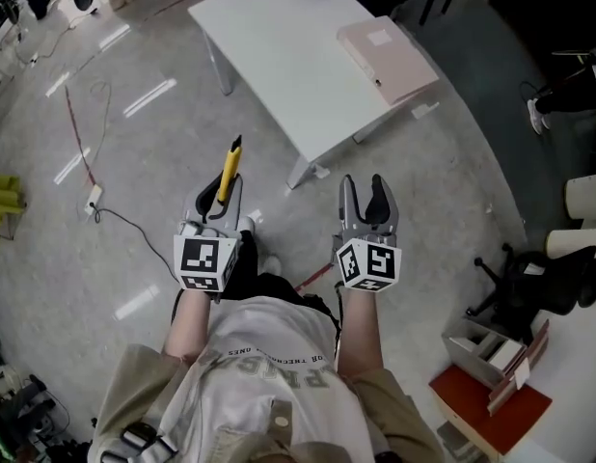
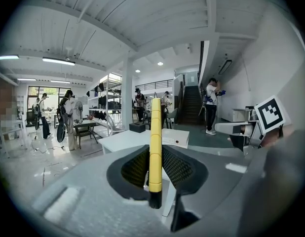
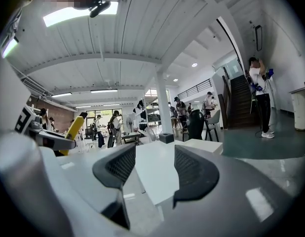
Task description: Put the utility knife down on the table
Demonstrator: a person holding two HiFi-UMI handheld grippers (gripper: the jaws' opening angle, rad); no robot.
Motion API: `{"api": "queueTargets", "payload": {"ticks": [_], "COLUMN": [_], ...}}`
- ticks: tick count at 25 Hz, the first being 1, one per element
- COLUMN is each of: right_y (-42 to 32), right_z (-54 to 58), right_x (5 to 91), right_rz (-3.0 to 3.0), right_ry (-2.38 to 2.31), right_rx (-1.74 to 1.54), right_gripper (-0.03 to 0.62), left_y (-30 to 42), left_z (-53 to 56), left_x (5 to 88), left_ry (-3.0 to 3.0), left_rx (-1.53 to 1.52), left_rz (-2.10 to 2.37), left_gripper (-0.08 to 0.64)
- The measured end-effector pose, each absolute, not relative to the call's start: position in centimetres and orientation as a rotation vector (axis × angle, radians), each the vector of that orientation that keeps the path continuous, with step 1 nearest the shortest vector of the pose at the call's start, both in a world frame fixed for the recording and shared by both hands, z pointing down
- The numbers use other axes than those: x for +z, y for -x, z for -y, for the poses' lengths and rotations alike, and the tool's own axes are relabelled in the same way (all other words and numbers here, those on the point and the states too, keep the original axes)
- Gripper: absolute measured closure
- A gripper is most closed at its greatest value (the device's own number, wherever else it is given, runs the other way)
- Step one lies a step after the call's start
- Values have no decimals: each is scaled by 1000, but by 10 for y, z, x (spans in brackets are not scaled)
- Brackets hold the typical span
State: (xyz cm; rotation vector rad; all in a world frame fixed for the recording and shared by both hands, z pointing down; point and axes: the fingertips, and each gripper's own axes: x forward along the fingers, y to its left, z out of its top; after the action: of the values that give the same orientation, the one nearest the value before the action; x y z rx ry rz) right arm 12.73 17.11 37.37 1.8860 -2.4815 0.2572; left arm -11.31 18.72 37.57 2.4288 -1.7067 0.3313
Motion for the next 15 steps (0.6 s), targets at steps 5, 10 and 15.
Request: {"api": "queueTargets", "payload": {"ticks": [5,10,15], "right_y": [-119,-114,-104], "right_z": [-150,-114,-67], "right_x": [383,390,392], "right_rz": [2453,2405,2363], "right_ry": [-1903,-1937,-2003], "right_rx": [282,293,307], "right_gripper": [370,370,370], "left_y": [118,121,132], "left_z": [-159,-114,-58], "left_x": [386,391,392], "left_ry": [-2433,-2464,-2508], "left_rx": [335,333,340], "left_rz": [1669,1616,1562], "left_gripper": [477,477,477]}}
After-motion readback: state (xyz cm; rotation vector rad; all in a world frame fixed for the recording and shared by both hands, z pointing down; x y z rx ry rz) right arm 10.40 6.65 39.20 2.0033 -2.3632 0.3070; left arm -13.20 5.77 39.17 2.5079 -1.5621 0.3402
